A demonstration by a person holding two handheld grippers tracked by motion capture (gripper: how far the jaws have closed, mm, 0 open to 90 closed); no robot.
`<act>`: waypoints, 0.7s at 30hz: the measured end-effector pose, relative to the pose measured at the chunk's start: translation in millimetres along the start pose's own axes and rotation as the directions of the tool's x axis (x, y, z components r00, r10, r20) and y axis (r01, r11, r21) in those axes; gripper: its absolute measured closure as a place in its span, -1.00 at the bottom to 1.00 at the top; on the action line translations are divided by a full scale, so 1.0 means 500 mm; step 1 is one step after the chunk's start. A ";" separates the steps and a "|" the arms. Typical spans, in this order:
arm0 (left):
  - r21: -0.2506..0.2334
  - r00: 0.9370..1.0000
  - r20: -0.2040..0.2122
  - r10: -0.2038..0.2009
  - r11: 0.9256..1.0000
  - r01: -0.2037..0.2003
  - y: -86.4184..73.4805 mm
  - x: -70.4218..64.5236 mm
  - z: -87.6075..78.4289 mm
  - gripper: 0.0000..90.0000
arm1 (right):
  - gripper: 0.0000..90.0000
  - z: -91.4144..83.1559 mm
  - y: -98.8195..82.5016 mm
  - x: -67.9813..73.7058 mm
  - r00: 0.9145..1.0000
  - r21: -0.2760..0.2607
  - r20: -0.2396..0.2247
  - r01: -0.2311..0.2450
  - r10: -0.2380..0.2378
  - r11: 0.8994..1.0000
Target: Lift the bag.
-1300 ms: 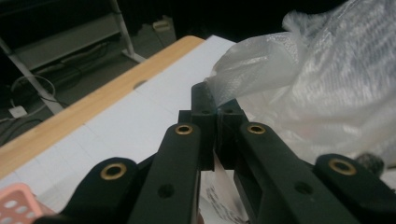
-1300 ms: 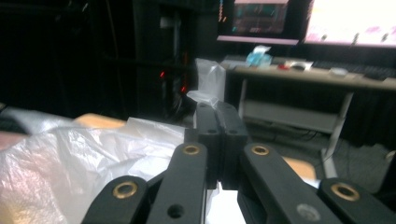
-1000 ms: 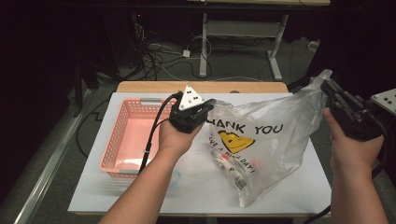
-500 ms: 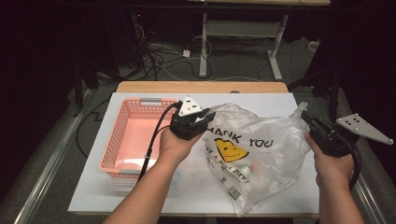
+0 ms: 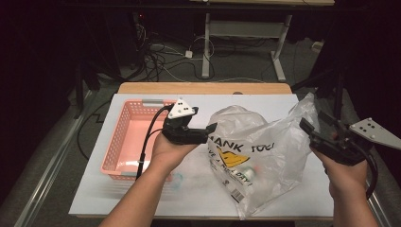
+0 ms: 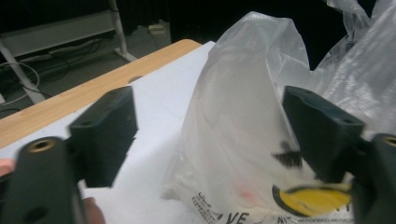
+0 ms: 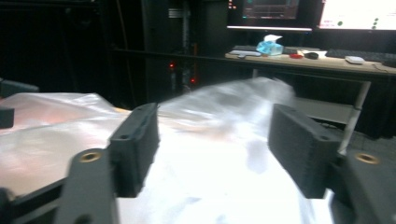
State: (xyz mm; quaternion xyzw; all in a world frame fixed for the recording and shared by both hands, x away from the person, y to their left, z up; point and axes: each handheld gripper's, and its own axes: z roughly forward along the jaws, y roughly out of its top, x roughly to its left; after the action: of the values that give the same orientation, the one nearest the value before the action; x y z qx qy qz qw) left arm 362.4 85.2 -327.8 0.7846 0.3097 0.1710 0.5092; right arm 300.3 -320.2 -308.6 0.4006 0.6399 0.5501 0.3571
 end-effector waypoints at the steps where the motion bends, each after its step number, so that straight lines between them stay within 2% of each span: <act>1: -0.005 1.000 0.000 0.003 1.000 -0.003 -0.003 -0.001 -0.008 -0.68 | -0.41 -0.004 -0.001 0.004 1.000 0.003 -0.006 0.006 -0.006 1.000; 4: -0.001 1.000 -0.005 0.010 1.000 -0.010 -0.017 -0.001 -0.028 -0.84 | -0.58 -0.016 -0.011 0.018 1.000 0.016 -0.008 0.022 -0.021 1.000; 7: 0.014 1.000 -0.013 0.001 1.000 -0.001 -0.038 0.003 -0.045 -1.00 | -0.66 -0.023 -0.028 0.024 0.999 0.039 -0.017 0.031 -0.030 0.999; 12: -0.012 1.000 0.003 -0.030 0.999 0.030 -0.079 0.019 -0.071 -1.00 | -0.79 -0.027 -0.066 0.031 0.999 0.074 -0.025 0.035 -0.033 0.997; 17: -0.029 0.999 0.008 -0.036 0.999 0.036 -0.105 0.025 -0.100 -1.00 | -0.84 -0.034 -0.095 0.039 0.999 0.089 -0.034 0.026 -0.023 0.996; 21: -0.025 0.999 -0.020 -0.038 0.999 0.037 -0.131 0.033 -0.124 -1.00 | -0.86 -0.040 -0.107 0.051 0.999 0.092 -0.046 0.030 -0.026 0.995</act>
State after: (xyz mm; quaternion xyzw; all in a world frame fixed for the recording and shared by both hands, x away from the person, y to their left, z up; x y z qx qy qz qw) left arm 318.3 158.3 -361.7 0.7706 0.3273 0.1730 0.5187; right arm 265.3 -309.3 -359.2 0.3951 0.6780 0.5238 0.3313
